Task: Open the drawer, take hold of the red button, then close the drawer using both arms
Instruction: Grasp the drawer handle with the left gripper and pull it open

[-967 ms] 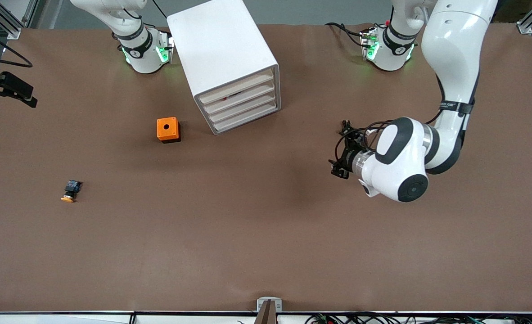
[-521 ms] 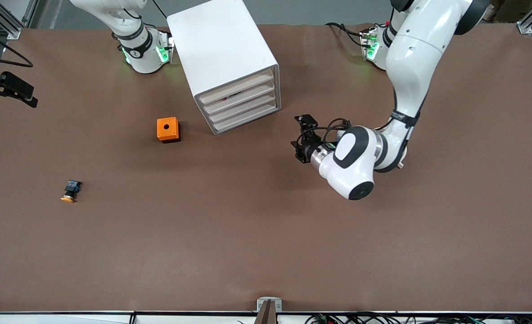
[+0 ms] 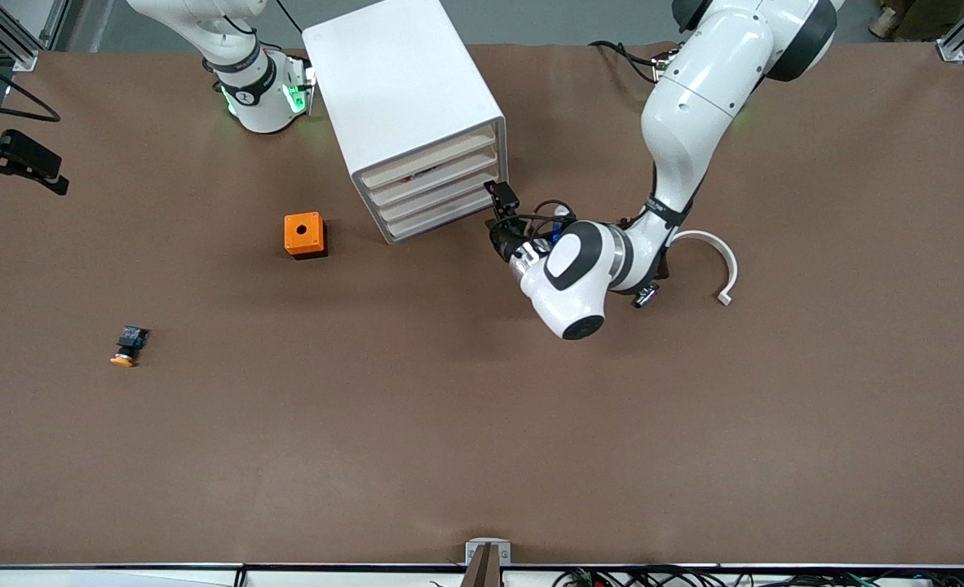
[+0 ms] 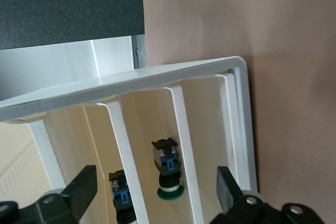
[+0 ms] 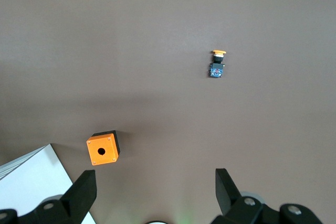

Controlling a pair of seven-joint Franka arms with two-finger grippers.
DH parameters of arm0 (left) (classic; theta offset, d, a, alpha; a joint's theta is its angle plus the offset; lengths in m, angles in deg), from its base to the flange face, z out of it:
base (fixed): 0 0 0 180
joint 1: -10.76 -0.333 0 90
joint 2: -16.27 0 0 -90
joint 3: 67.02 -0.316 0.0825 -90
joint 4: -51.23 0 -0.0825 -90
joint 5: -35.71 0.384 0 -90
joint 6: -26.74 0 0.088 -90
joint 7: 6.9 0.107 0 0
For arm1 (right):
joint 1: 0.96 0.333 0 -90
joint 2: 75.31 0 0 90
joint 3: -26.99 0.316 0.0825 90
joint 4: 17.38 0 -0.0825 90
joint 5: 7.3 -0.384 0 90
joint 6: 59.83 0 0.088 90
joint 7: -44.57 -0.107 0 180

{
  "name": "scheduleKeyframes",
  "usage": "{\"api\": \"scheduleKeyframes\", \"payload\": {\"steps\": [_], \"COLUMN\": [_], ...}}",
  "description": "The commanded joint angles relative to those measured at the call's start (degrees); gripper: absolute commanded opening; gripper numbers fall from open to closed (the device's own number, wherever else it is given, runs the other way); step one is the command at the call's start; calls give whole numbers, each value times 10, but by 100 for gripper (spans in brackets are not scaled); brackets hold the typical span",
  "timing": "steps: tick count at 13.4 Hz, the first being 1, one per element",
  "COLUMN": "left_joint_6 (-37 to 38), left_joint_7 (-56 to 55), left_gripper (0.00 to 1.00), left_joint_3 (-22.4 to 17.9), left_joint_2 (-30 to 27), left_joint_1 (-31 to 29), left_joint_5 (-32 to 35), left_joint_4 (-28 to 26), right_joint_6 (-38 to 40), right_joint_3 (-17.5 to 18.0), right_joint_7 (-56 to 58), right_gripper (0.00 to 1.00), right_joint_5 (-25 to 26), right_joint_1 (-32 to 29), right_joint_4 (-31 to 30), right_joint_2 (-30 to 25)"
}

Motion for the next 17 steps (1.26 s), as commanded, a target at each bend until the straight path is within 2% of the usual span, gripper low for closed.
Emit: {"api": "scheduleKeyframes", "payload": {"steps": [1, 2, 6, 7, 9, 11, 13, 14, 16, 17], "left_joint_6": [13, 18, 18, 18, 18, 18, 18, 18, 18, 18], "left_joint_7": [-25, -37, -42, -43, -43, -43, -42, -42, -42, -42], "left_gripper": [100, 100, 85, 75, 65, 49, 24, 16, 0, 0], "left_joint_3": [-1, -2, -2, -2, -2, -2, -2, -2, -4, -7], "left_joint_2": [4, 3, 14, 15, 14, 14, 12, 12, 12, 11], "left_joint_1": [14, 33, 43, 51, 60, 59, 57, 54, 53, 53], "left_joint_5": [-18, -19, -31, -32, -33, -33, -38, -39, -38, -38], "left_joint_4": [9, 9, 12, 12, 12, 12, 12, 13, 15, 15], "right_joint_6": [7, 7, 7, 7, 7, 7, 7, 7, 7, 7], "right_joint_3": [1, 1, 1, 1, 1, 1, 1, 1, 1, 1], "right_joint_7": [3, 3, 3, 3, 3, 3, 3, 3, 3, 2], "right_gripper": [100, 100, 100, 100, 100, 100, 100, 100, 100, 100], "right_joint_5": [-9, -9, -9, -8, -8, -7, -7, -7, -8, -8], "right_joint_1": [-1, -1, -1, -1, -1, -1, -1, -1, -2, -1], "right_joint_4": [13, 12, 13, 13, 13, 13, 13, 13, 13, 13], "right_joint_2": [6, 6, 6, 6, 5, 6, 6, 5, 6, 6]}}
